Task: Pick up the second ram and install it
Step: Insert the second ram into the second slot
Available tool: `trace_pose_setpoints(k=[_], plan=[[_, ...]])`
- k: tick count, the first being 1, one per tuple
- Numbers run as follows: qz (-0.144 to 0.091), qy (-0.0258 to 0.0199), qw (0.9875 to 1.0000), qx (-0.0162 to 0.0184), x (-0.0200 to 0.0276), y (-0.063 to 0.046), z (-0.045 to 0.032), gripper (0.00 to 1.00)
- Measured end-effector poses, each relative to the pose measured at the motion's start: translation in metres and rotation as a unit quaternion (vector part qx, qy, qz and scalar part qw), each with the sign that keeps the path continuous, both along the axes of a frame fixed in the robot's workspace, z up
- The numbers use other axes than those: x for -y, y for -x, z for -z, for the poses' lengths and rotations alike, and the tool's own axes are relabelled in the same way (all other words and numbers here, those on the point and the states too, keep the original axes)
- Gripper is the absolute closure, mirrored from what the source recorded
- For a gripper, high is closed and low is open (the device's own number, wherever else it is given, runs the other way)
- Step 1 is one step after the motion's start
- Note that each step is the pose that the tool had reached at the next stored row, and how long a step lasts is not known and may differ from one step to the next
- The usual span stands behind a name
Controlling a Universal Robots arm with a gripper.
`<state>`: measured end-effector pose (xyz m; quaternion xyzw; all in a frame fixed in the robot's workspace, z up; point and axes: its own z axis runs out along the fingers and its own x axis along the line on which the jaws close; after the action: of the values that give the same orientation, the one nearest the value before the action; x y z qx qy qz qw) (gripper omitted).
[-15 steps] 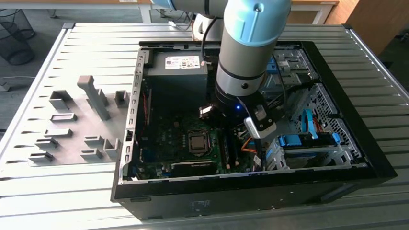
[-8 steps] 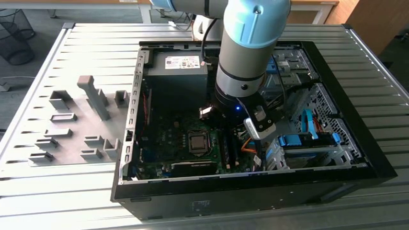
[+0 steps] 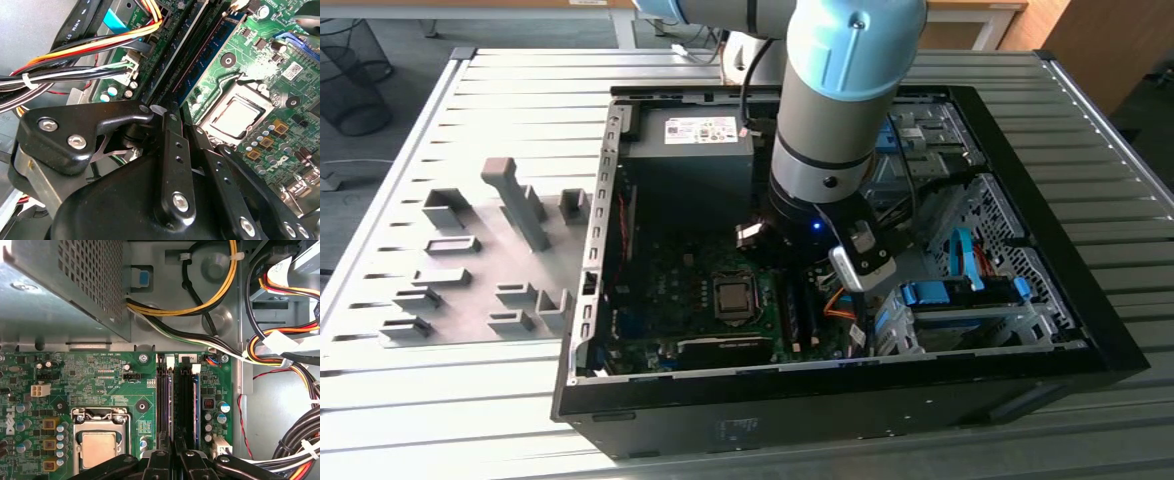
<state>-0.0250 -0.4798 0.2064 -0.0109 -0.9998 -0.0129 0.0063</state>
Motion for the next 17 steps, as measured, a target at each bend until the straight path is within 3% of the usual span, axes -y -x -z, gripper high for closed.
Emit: trace_pose_setpoints(k=[1,2,6,15,17], plan=[[0.0,0.0,1.0,0.0,0.0,0.0,0.0,0.85],[0.0,0.0,1.0,0.0,0.0,0.0,0.0,0.79],[0.0,0.0,1.0,0.0,0.0,0.0,-0.0013,0.79],[0.0,0.0004,1.0,-0.0003,0.0,0.0,-0.0264,0.79],[0.0,0.0004,1.0,-0.0012,0.0,0.0,-0.028,0.79]])
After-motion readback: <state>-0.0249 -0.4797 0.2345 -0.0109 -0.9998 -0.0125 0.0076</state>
